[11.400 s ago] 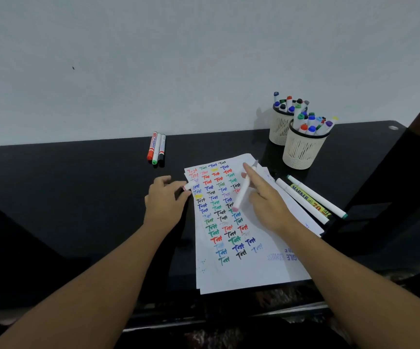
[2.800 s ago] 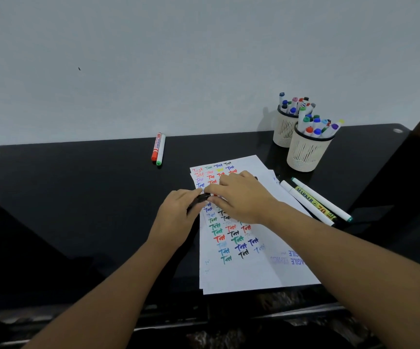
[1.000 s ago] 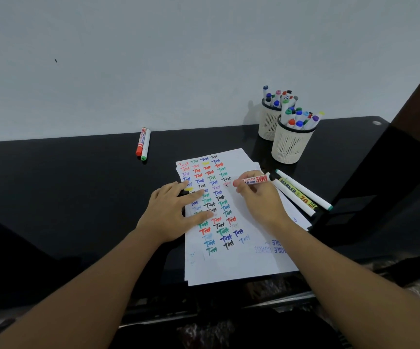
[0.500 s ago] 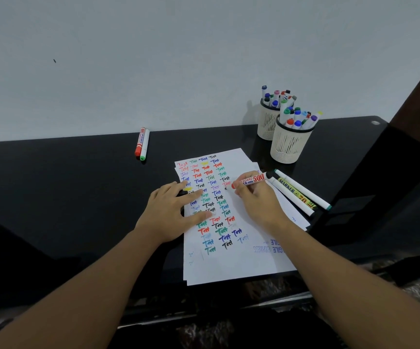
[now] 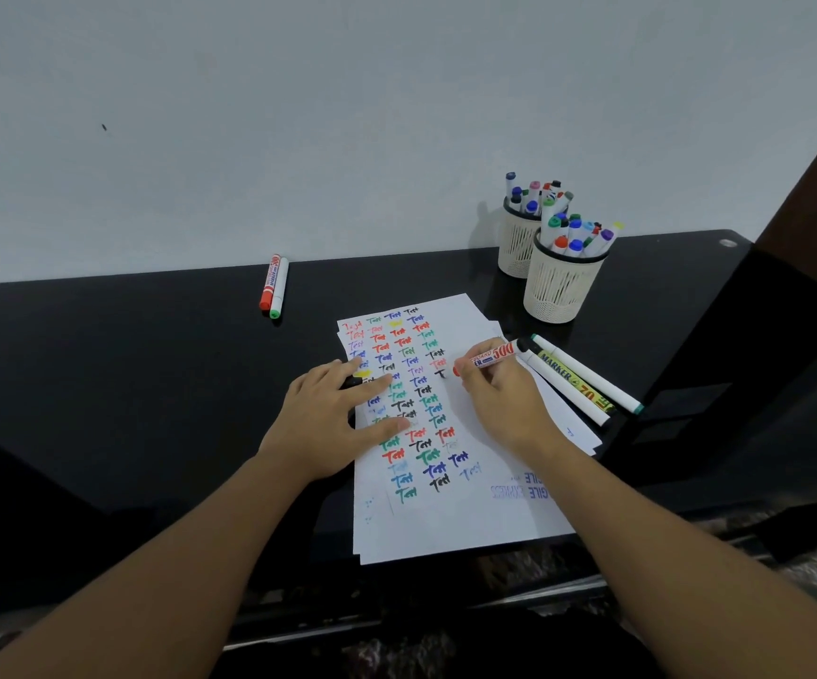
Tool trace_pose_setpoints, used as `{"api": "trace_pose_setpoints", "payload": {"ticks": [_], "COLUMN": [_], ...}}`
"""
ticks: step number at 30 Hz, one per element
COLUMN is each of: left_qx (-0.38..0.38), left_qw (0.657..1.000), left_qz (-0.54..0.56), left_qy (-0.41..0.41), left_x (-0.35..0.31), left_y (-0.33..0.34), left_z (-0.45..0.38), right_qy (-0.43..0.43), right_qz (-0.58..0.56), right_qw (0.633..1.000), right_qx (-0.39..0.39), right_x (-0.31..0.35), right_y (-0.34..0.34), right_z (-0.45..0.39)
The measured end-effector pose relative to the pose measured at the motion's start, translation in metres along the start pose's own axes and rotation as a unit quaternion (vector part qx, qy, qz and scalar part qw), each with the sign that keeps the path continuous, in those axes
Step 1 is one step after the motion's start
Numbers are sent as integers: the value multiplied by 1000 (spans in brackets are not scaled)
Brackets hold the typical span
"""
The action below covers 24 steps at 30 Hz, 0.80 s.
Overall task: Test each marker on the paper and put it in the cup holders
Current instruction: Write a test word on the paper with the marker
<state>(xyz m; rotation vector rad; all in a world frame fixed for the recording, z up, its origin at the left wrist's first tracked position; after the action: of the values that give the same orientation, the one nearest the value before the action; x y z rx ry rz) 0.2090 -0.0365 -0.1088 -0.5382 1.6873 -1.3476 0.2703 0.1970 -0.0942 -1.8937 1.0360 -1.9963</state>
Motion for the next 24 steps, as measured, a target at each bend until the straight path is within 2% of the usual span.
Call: {"api": "trace_pose_setpoints", "payload": {"ticks": [5,24], "left_qx": [5,1], "left_qw": [1000,1000], "left_qz": [2,9], "left_qy": [-4,-5], "left_x": [-1,-2], "left_y": [-1,-2], "left_z": [-1,0], "right_qy": [22,20], "right_qz": [-51,-11], "right_qw": [998,999], "right_qx": [-21,-22], "right_x": [-1,-3], "right_y": [-2,0], "right_z": [0,-3]}}
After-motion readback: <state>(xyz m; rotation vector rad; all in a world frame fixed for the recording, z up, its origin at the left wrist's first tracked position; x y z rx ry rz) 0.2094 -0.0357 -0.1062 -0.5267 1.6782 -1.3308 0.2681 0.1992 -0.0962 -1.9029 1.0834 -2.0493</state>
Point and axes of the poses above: each hand's wrist, its own z-axis away from the middle knuckle, its own y-axis out of the palm, x = y × z, the point moved 3 cm from there along -z, towards the middle knuckle, and after that the axes turned 6 degrees about z, right-handed, at the moved point
